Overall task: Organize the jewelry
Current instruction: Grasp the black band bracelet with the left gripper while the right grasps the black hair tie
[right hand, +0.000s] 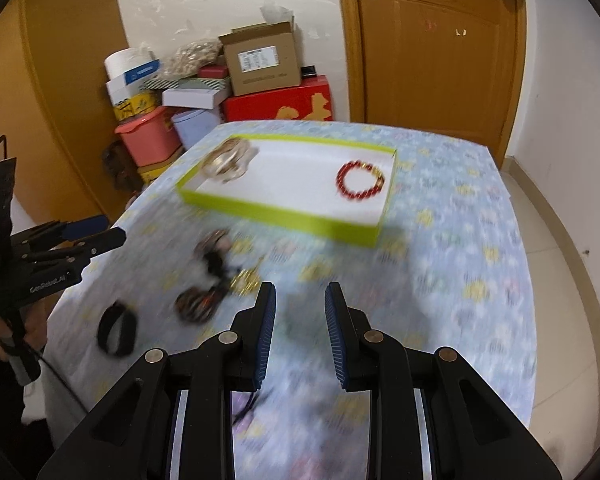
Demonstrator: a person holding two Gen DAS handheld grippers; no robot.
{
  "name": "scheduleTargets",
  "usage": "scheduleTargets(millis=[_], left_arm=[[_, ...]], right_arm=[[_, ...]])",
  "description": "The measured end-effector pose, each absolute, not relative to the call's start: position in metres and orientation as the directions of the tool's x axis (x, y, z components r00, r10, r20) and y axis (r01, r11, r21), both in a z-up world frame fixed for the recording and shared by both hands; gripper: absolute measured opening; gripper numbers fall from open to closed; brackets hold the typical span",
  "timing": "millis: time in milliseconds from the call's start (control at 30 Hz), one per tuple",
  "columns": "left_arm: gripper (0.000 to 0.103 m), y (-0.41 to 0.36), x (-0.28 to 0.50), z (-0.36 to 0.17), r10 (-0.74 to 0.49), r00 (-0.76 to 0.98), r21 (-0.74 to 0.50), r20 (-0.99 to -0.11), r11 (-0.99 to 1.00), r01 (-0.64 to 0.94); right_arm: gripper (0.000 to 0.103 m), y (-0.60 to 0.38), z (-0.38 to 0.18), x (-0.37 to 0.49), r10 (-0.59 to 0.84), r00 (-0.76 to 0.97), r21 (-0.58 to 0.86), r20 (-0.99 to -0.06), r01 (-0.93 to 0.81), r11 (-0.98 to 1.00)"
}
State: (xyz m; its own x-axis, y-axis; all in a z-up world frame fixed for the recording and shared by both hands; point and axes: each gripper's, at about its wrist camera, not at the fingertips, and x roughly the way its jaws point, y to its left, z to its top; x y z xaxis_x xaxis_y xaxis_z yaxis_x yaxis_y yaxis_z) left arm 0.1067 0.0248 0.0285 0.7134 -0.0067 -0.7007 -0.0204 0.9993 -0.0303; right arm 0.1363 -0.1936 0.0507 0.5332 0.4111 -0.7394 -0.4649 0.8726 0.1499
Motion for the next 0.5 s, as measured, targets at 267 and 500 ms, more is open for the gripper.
scheduleTargets(millis=[267, 500], left_arm=[[0.051, 0.026, 0.06, 0.023, -0.009, 0.716, -0.061, -0.699, 0.997, -0.048], [0.051, 0.021, 0.038, 0.008, -0.006, 0.696, -0.06, -0.718, 0.997, -0.053]], right_arm=[[0.026, -0.193, 0.039, 0.091, 0.444, 0.494, 0.193, -0.747, -0.478, 0.857], [0.026, -0.195, 0.029, 0.076, 0.444, 0.479, 0.206, -0.758, -0.47, 0.859]])
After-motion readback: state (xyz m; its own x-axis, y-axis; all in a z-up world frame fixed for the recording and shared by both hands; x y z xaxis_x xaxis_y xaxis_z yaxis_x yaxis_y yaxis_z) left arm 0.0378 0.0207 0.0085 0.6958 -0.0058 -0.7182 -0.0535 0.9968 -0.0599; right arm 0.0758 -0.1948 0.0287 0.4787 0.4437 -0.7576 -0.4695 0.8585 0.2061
